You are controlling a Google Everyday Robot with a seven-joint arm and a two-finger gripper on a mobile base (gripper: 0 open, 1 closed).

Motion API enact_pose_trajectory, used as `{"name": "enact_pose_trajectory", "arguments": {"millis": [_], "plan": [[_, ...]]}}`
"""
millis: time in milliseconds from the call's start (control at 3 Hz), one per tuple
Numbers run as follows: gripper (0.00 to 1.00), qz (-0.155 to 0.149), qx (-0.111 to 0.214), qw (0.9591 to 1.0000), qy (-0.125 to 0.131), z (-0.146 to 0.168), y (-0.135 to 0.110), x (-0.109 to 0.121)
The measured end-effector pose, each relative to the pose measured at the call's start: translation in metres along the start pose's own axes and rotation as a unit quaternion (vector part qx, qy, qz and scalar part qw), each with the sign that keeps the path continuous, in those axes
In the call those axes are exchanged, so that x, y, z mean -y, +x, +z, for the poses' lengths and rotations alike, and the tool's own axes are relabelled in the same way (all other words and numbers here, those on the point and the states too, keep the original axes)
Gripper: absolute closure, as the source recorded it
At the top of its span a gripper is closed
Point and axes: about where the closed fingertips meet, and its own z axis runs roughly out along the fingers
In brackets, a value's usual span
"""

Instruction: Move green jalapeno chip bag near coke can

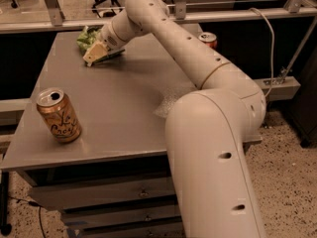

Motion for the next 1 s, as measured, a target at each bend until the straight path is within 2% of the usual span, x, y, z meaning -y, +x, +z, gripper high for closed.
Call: {"name": "enact_pose_trajectory", "arguments": {"millis": [333, 667, 1000], "plan": [[0.64, -0.001, -0.006, 1.0000, 0.004, -0.004, 0.006, 0.000], [0.87, -0.016, -0.008, 0.9998, 0.012, -0.025, 0.004, 0.000], [1.00, -0.041, -0.006, 0.9989, 0.021, -0.065, -0.003, -0.009]]}}
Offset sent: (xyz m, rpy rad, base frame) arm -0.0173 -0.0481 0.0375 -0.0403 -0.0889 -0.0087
